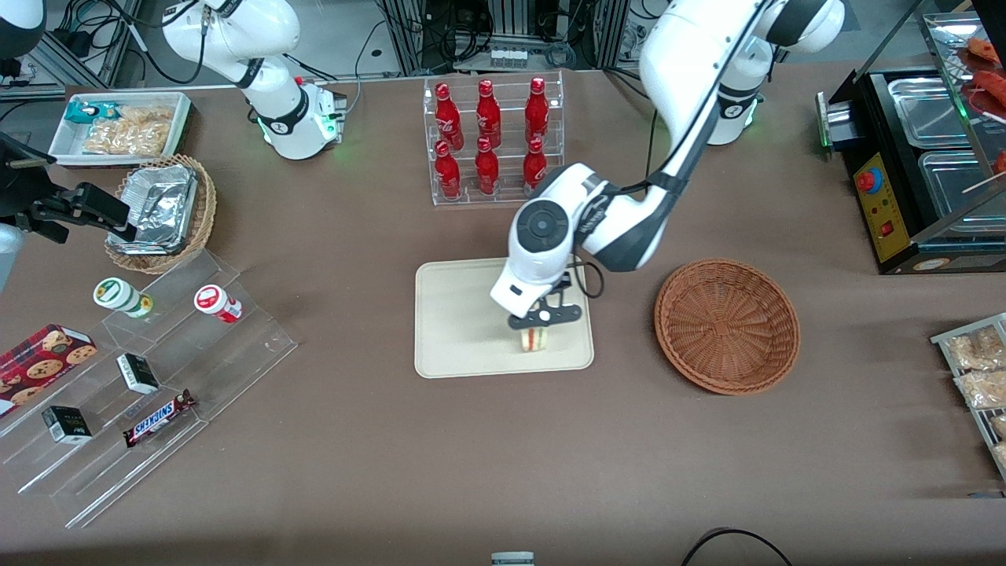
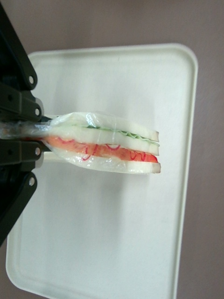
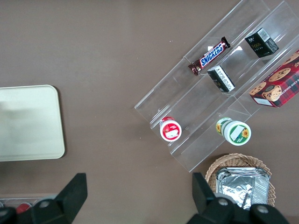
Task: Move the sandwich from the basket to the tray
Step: 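Lift the sandwich and carry it over the cream tray, then lower the sandwich onto the tray and open the left gripper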
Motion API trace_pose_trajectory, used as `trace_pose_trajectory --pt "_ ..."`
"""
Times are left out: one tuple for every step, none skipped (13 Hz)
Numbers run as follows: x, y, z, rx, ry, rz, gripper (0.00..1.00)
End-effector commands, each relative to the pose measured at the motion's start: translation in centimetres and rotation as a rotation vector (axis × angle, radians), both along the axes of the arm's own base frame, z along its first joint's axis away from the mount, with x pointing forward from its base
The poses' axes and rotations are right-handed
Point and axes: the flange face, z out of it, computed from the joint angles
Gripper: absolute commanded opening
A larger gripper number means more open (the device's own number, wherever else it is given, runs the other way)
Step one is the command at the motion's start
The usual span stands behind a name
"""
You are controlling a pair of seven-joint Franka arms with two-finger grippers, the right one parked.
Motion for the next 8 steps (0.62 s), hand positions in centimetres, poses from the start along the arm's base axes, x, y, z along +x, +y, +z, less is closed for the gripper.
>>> trace_pose_trajectory --pt "-1.1 -2.6 -0.8 -0.011 -0.010 0.004 0.08" --pt "-1.0 -2.9 -1.1 -0.013 -0.010 0.010 0.08" --pt "-1.1 -3.6 -0.9 -0.019 -0.015 0.014 0.08" --pt "-1.5 -4.3 -1.4 -0.016 -0.013 0.020 0.08" --pt "-1.8 -4.6 -1.6 -0.013 -0.011 0.028 0.08" --pt "-2.4 -5.1 -1.9 -0.010 -0.008 0.028 0.09" --pt "-2.4 -5.2 -2.0 -0.008 -0.008 0.035 0.09" --pt "-2.5 -5.1 -2.6 -0.001 -0.002 0.045 0.09"
